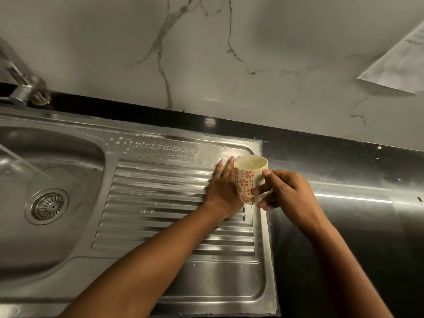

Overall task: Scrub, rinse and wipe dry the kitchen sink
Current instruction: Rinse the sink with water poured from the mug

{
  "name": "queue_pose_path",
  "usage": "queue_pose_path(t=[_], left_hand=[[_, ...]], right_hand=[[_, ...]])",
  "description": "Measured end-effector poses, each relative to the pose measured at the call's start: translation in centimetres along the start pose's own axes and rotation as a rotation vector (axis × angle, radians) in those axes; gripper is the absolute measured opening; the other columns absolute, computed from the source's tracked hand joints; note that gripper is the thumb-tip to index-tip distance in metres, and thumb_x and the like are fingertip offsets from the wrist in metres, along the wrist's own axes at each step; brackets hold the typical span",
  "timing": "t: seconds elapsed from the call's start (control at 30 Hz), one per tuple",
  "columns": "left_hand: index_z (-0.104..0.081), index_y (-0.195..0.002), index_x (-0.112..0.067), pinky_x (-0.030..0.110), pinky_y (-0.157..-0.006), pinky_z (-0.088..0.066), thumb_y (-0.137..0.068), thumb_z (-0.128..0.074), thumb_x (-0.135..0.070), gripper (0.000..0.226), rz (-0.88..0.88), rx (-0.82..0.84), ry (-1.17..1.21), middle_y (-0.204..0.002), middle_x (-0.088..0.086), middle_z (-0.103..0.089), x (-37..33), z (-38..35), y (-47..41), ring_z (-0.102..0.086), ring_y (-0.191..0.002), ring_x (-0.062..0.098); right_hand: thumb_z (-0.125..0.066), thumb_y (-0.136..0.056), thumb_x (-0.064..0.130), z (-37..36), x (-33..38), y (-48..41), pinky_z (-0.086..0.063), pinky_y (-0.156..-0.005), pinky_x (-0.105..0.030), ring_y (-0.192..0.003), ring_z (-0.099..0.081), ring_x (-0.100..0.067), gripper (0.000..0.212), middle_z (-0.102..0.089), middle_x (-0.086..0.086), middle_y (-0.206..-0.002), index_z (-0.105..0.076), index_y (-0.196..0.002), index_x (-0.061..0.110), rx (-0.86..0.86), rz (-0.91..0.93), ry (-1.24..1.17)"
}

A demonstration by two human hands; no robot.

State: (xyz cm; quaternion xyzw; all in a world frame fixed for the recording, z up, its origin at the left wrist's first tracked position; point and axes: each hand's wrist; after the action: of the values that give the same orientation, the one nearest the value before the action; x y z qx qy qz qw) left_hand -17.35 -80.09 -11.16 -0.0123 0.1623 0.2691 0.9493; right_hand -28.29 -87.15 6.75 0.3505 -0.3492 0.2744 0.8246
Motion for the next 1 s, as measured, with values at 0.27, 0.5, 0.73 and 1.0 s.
queue_pose_path(t=[0.27, 0.5, 0.73, 1.0], left_hand=[[-0.022, -0.160, -0.024, 0.052, -0.129, -0.015, -0.102, -0.035, -0.062, 0.071, -0.103, 0.092, 0.042, -0.161, 0.012, -0.041, 0.5, -0.2, -2.9, -0.031, -0.153, 0.032], [0.009, -0.165, -0.010, 0.052, -0.131, 0.001, -0.106, -0.022, -0.060, 0.084, 0.174, -0.001, -0.055, -0.174, 0.015, 0.013, 3.7, 1.2, -1.4, 0.013, -0.161, 0.032], [0.007, -0.166, -0.012, 0.058, -0.129, 0.001, -0.104, -0.026, -0.061, 0.085, 0.101, 0.029, -0.060, -0.174, 0.017, 0.007, 2.3, 0.8, 0.1, 0.011, -0.161, 0.036], [-0.015, -0.167, -0.019, 0.054, -0.130, -0.009, -0.099, -0.048, -0.063, 0.087, -0.170, 0.098, -0.035, -0.174, 0.011, -0.016, 0.7, 0.5, -4.2, -0.006, -0.162, 0.032]], right_hand=[[-0.046, -0.110, 0.033, 0.0, 1.3, -1.9, -0.065, -0.063, -0.035, -0.064, -0.076, -0.024, 0.031, -0.079, -0.004, -0.081, -0.070, -0.098, 0.018, -0.020, -0.007, 0.074], [-0.048, -0.109, 0.034, -0.2, 1.7, -3.1, -0.064, -0.065, -0.034, -0.066, -0.076, -0.022, 0.029, -0.079, -0.003, -0.087, -0.070, -0.100, 0.018, 0.003, 0.022, 0.106], [-0.046, -0.110, 0.024, 0.5, 1.1, -1.7, -0.063, -0.071, -0.044, -0.069, -0.075, -0.032, 0.031, -0.079, -0.007, -0.084, -0.071, -0.103, 0.007, 0.026, -0.008, 0.003], [-0.047, -0.110, 0.026, 1.5, -0.1, -0.7, -0.064, -0.071, -0.043, -0.073, -0.075, -0.037, 0.028, -0.079, -0.010, -0.083, -0.071, -0.101, 0.013, -0.040, -0.049, -0.027]])
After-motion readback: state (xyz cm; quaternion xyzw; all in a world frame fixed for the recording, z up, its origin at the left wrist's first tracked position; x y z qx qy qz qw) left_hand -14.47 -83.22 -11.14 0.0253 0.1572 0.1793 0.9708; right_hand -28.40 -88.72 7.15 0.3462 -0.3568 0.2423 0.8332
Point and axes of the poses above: each hand's wrist, its own y-axis away from the middle knuckle, its own z-axis out of the back of the hand, x = y × z
